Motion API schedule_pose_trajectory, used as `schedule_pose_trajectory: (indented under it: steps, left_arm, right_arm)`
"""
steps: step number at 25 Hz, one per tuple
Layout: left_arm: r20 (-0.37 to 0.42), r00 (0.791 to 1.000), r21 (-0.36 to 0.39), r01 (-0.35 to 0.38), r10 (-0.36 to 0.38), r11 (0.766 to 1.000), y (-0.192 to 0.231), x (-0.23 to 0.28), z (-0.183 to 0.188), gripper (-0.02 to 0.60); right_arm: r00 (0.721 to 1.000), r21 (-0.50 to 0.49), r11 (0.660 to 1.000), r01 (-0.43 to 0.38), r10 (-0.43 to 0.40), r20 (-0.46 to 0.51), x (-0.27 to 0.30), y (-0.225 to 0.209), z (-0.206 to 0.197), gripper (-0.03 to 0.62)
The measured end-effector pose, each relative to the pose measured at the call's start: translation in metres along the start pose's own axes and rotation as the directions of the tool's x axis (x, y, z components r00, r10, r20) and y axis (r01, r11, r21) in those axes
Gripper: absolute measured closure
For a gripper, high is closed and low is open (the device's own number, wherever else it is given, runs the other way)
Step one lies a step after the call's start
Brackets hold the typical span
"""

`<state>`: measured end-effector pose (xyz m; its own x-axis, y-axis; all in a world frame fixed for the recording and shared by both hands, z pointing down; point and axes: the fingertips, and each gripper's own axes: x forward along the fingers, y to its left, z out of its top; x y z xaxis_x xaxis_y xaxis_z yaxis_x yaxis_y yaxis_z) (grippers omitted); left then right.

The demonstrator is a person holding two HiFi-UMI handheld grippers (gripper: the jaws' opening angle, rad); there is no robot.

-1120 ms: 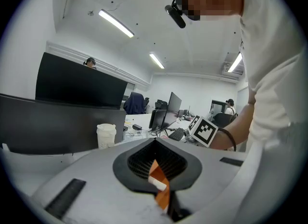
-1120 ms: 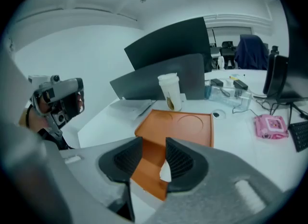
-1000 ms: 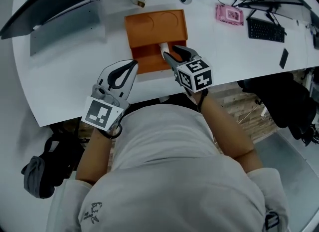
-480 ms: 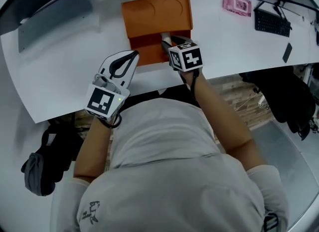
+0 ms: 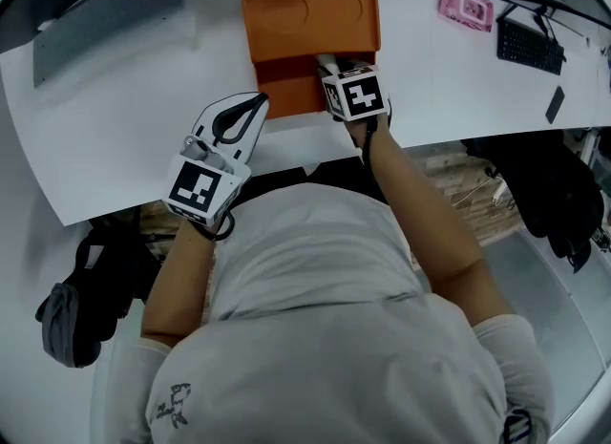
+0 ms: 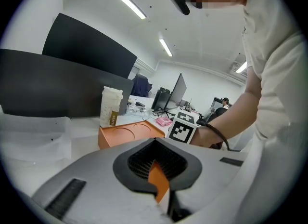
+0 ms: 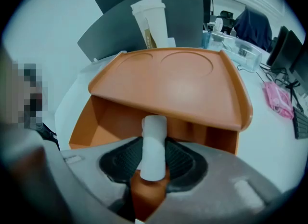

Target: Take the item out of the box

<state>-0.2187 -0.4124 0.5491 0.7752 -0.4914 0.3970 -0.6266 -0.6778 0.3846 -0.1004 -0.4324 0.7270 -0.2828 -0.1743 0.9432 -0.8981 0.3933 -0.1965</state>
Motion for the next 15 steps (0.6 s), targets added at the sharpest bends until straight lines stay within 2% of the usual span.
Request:
schedule_pose_trajectory:
  steps: [6,15]
  left_arm:
    - [0.019,1.0,0.004,0.001,-0.001,1.0,-0.009,-0.004,-0.002,0.583]
    - [0.037,0.999,0.021,-0.027,0.026,0.999,-0.031,-0.014,0.003,0.583]
  right_arm:
    - [1.0,-0.018,1.0,-0.011,0.011,-0.004,-0.004,0.003,-0.003,0.456]
    - [0.996,-0.073,0.996,-0.054,0.059,0.062,-0.037,0.014,0.0,0.456]
